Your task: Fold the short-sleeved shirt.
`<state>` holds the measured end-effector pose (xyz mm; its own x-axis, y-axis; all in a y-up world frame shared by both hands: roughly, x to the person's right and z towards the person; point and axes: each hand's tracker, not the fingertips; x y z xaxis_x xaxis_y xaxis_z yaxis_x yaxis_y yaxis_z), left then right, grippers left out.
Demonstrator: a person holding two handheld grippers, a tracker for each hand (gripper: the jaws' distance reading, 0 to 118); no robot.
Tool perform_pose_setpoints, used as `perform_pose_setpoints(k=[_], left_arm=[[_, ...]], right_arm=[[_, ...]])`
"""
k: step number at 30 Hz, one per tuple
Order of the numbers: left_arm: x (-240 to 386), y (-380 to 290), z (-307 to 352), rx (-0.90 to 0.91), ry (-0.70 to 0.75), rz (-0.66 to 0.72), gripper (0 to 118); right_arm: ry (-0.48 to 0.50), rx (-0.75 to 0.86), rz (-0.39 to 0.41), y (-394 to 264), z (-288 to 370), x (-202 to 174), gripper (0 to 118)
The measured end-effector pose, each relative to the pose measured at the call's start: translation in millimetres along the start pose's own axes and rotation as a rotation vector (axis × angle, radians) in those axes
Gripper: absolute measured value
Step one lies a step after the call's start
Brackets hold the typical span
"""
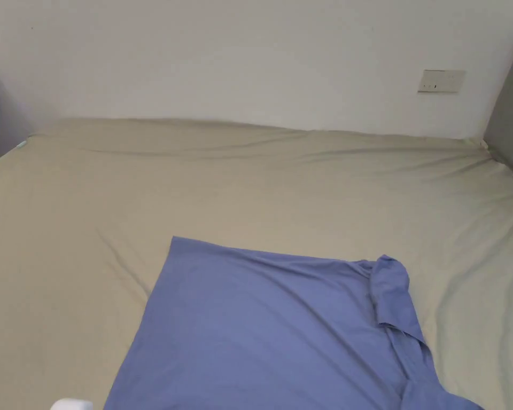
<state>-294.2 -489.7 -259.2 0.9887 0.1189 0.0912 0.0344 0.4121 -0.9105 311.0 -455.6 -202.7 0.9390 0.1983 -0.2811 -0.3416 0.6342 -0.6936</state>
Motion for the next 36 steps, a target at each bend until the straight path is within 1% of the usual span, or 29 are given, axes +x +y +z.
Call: perform_pose_setpoints(k=[1,4,6,7,8,9,11,13,14,15,16,17,18,19,21,22,23,25,27,29,31,34,35,36], left_arm=[[2,3,-7,-0.025,-0.006,-0.013,110],[3,10,-29,-0.051,-0.001,-0.050,110],[2,18,-43,-0.079,0.042,-0.049,110],[0,21,-47,-0.103,0.047,-0.042,110],[-6,23,-53,-0.141,0.018,-0.022,110],[-9,24,-55,-0.150,-0.006,-0.007,110],[-15,29,-55,-0.140,-0.041,0.010,112],[-22,33,-54,-0.144,-0.049,0.008,112],[-22,35,-54,-0.157,-0.050,0.012,107],[-20,38,-52,-0.170,-0.034,0.017,100],[-19,38,-48,-0.178,0.005,-0.003,88],[-18,39,-43,-0.146,0.050,-0.049,70],[-19,39,-38,-0.122,0.073,-0.089,58],[-23,38,-36,-0.128,0.029,-0.069,47],[-31,38,-35,-0.117,-0.004,-0.001,29],[-33,38,-34,-0.110,-0.006,0.021,19],[-35,38,-33,-0.098,-0.011,0.032,5],[-33,38,-31,-0.055,-0.051,0.081,5],[-29,38,-30,-0.024,-0.071,0.087,4],[-26,39,-28,0.002,-0.078,0.105,3],[-27,42,-27,0.008,-0.128,0.141,3],[-29,46,-23,-0.012,-0.130,0.157,3],[-28,47,-20,-0.011,-0.097,0.144,3],[-26,49,-16,-0.003,-0.070,0.102,3]], right_arm=[[0.000,-0.009,-0.008,3,-6,2,86],[0.054,-0.077,-0.051,7,-28,10,86],[0.112,-0.146,-0.073,9,-46,13,86],[0.139,-0.169,-0.085,10,-53,14,86],[0.176,-0.193,-0.095,12,-61,14,85],[0.189,-0.215,-0.088,15,-66,12,85],[0.182,-0.238,-0.066,19,-80,9,84],[0.200,-0.282,-0.050,21,-94,6,78],[0.210,-0.298,-0.052,22,-101,3,66],[0.200,-0.299,-0.042,23,-105,-2,44],[0.185,-0.282,-0.013,23,-107,-8,29],[0.196,-0.232,0.014,25,-104,-14,23],[0.148,-0.234,0.046,29,-103,-21,21],[0.153,-0.259,0.068,31,-104,-24,19],[0.163,-0.249,0.049,30,-102,-19,17],[0.169,-0.244,0.019,31,-101,-17,17],[0.182,-0.232,-0.034,31,-99,-13,16],[0.192,-0.181,-0.079,30,-91,-7,15],[0.204,-0.156,-0.124,34,-87,-7,15],[0.199,-0.156,-0.121,36,-86,-8,15],[0.198,-0.152,-0.131,40,-86,-7,15],[0.223,-0.141,-0.204,42,-84,2,15],[0.238,-0.136,-0.230,43,-82,5,15],[0.245,-0.125,-0.249,44,-80,8,15]])
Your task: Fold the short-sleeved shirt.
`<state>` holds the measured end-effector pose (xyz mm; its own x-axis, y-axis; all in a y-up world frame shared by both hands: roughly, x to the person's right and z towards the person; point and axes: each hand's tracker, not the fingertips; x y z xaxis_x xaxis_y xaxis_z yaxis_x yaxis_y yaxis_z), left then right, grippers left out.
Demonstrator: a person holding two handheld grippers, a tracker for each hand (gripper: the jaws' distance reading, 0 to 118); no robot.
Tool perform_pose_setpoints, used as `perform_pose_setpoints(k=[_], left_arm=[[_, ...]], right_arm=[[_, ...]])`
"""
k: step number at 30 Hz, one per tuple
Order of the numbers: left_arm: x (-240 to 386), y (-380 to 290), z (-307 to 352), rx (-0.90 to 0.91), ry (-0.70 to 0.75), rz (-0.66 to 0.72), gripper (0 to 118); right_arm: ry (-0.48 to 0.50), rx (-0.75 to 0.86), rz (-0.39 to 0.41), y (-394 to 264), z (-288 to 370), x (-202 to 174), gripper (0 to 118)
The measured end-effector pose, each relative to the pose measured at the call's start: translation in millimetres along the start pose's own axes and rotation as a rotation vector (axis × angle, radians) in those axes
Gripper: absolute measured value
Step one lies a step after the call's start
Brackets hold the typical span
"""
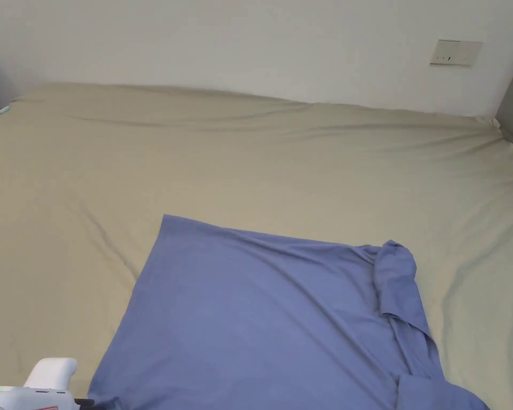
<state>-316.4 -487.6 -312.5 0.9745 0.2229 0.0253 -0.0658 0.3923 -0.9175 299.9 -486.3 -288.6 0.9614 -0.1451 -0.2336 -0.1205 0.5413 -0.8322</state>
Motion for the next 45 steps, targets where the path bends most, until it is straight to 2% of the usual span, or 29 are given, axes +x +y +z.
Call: perform_pose_setpoints(k=[4,8,9,18,22,24,28,32,34,37,38,39,40,41,42,43,45], left_arm=[[-2,17,5,0.009,-0.064,0.050,3],[-7,51,0,0.063,-0.080,0.139,3],[-9,62,-2,0.080,-0.080,0.169,3],[-14,140,-36,0.135,-0.125,0.297,3],[-13,165,-54,0.128,-0.086,0.273,3],[-10,174,-62,0.130,-0.060,0.252,3],[-8,185,-82,0.116,0.005,0.202,3],[-13,187,-93,0.116,-0.002,0.229,3],[-14,185,-98,0.124,0.001,0.235,3],[-16,175,-112,0.126,0.017,0.231,5],[-15,173,-108,0.182,0.014,0.233,10],[-16,172,-103,0.181,-0.015,0.253,21],[-18,172,-101,0.186,-0.050,0.271,42],[-19,172,-93,0.179,-0.079,0.284,80],[-18,173,-85,0.164,-0.050,0.282,102],[-14,172,-76,0.150,-0.021,0.283,106],[-10,161,-49,0.255,-0.008,0.197,106]], right_arm=[[0.034,0.016,-0.055,12,-2,6,14],[0.086,0.052,-0.174,40,-14,21,14],[0.072,0.073,-0.202,47,-17,25,14],[0.023,0.054,-0.216,106,-61,53,13],[-0.020,0.046,-0.183,133,-83,53,13],[-0.065,0.028,-0.110,149,-97,49,13],[-0.120,-0.010,-0.045,168,-127,45,14],[-0.168,-0.012,0.075,178,-142,39,14],[-0.153,-0.024,0.078,181,-143,38,14],[-0.135,-0.059,0.050,182,-151,44,22],[-0.124,-0.038,0.023,180,-149,45,24],[-0.126,-0.032,0.019,178,-147,44,28],[-0.125,-0.023,0.016,177,-145,43,38],[-0.139,-0.017,0.027,174,-139,41,65],[-0.185,-0.004,0.054,172,-131,39,89],[-0.203,0.019,0.057,168,-123,37,100],[-0.183,0.139,0.043,152,-95,35,100]])
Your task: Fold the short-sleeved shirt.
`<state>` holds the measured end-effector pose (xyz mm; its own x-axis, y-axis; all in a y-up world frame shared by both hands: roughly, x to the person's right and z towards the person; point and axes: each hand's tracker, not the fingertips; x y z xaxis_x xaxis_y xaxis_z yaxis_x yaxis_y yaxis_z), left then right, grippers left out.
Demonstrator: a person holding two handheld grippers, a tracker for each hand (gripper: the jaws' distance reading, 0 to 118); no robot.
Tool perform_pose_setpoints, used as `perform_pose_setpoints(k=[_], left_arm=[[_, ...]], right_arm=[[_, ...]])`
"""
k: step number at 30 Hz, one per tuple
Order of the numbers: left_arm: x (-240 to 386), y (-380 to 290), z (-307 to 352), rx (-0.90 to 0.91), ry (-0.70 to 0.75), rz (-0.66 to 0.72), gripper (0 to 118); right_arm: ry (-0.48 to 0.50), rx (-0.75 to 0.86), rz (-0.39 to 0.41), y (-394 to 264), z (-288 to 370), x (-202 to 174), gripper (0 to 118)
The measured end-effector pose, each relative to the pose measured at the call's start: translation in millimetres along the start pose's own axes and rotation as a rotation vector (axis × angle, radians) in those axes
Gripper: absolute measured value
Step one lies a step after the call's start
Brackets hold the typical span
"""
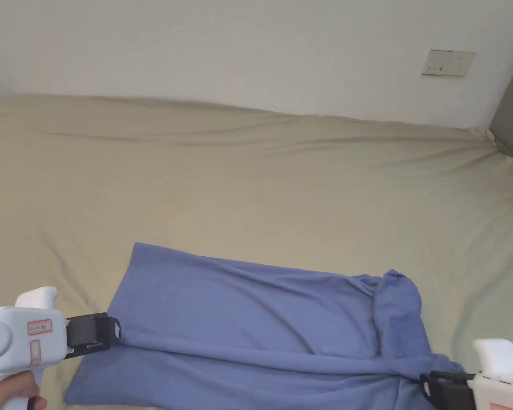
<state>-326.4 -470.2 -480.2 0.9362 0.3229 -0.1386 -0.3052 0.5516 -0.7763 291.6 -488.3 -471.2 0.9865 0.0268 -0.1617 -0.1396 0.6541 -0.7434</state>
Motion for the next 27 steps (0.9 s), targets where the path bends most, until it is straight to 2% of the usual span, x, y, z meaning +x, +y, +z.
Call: perform_pose_setpoints(k=[4,5,7,10,12,14,16,19,22,24,25,27], left_arm=[[13,-22,22,-0.086,0.090,-0.206,109],[17,-29,18,-0.146,0.127,-0.251,109],[13,-42,-4,-0.246,0.167,-0.315,109],[12,-58,-36,-0.352,0.185,-0.295,105],[13,-60,-42,-0.283,0.206,-0.324,107],[14,-49,-38,-0.311,0.214,-0.274,106],[15,-51,-36,-0.305,0.217,-0.287,98],[17,-51,-30,-0.283,0.212,-0.320,77],[16,-46,-28,-0.266,0.218,-0.311,48],[15,-45,-25,-0.259,0.205,-0.289,28],[12,-43,-25,-0.263,0.196,-0.272,24],[9,-42,-24,-0.266,0.178,-0.238,17]], right_arm=[[-0.019,0.007,-0.007,-20,38,8,100],[-0.057,0.033,-0.008,-25,45,9,100],[-0.057,0.063,-0.030,-34,56,10,100],[-0.006,0.010,-0.036,-37,58,8,100],[-0.031,0.003,-0.015,-40,52,3,100],[-0.033,-0.029,-0.001,-41,43,1,100],[0.011,-0.069,-0.035,-44,28,-1,100],[0.043,-0.128,-0.088,-44,-3,-9,100],[0.037,-0.173,-0.088,-38,-35,-22,100],[-0.012,-0.172,-0.072,-34,-46,-30,102],[-0.017,-0.141,-0.076,-32,-44,-31,101],[-0.009,-0.134,-0.094,-32,-42,-30,86]])
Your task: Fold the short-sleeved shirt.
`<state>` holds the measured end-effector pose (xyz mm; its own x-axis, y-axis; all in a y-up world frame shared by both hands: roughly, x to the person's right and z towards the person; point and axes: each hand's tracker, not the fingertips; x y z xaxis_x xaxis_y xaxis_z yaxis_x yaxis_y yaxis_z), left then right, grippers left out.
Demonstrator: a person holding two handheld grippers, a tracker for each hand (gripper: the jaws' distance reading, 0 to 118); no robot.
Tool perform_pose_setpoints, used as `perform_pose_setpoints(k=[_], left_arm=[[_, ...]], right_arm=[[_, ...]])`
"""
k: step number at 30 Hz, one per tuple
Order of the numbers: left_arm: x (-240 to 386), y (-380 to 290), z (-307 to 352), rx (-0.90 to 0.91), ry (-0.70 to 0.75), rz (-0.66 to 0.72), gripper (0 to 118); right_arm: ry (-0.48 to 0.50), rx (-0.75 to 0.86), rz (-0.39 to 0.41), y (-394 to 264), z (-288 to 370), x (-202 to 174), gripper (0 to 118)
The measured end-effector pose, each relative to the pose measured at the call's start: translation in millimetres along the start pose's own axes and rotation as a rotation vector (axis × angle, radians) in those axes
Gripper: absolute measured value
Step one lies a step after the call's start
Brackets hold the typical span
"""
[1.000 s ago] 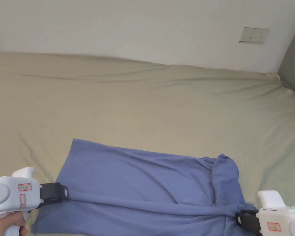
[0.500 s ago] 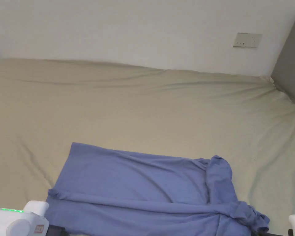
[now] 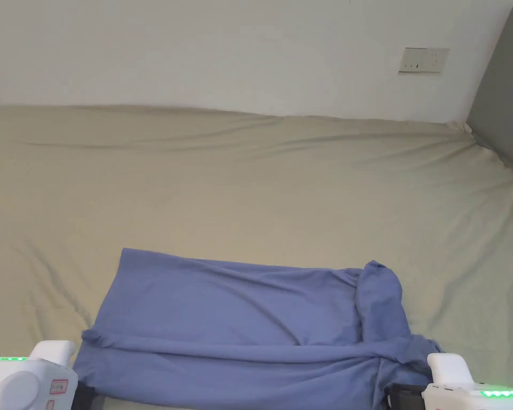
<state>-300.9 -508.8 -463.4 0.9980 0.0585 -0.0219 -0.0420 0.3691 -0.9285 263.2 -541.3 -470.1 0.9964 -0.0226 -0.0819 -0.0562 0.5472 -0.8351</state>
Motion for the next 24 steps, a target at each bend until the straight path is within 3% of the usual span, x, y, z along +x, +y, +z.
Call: perform_pose_setpoints(k=[1,2,3,4,5,7,15,19,24], left_arm=[[-1,0,0,0.004,-0.002,0.003,13],[-2,-2,1,0.012,-0.017,0.018,7],[-2,-4,3,0.024,-0.028,0.031,6],[-3,-5,3,0.025,-0.051,0.040,5],[-6,-8,3,0.033,-0.072,0.071,5],[-12,-16,5,0.028,-0.096,0.106,5],[-6,-22,51,0.074,-0.163,0.054,4],[5,-28,79,0.100,-0.171,-0.032,4],[-16,-54,92,0.076,-0.161,-0.023,4]], right_arm=[[-0.002,0.001,-0.002,0,5,-2,70],[0.001,0.018,0.020,-1,12,-3,24],[-0.033,0.053,0.066,-1,20,-4,14],[-0.144,0.072,0.130,-1,23,-4,14],[-0.012,0.030,0.098,-1,23,-5,14],[-0.012,0.018,0.078,-5,28,-2,14],[0.028,0.078,0.146,-18,66,-10,14],[0.092,0.096,0.115,-20,90,-9,14],[0.132,0.082,0.085,-35,115,10,14]])
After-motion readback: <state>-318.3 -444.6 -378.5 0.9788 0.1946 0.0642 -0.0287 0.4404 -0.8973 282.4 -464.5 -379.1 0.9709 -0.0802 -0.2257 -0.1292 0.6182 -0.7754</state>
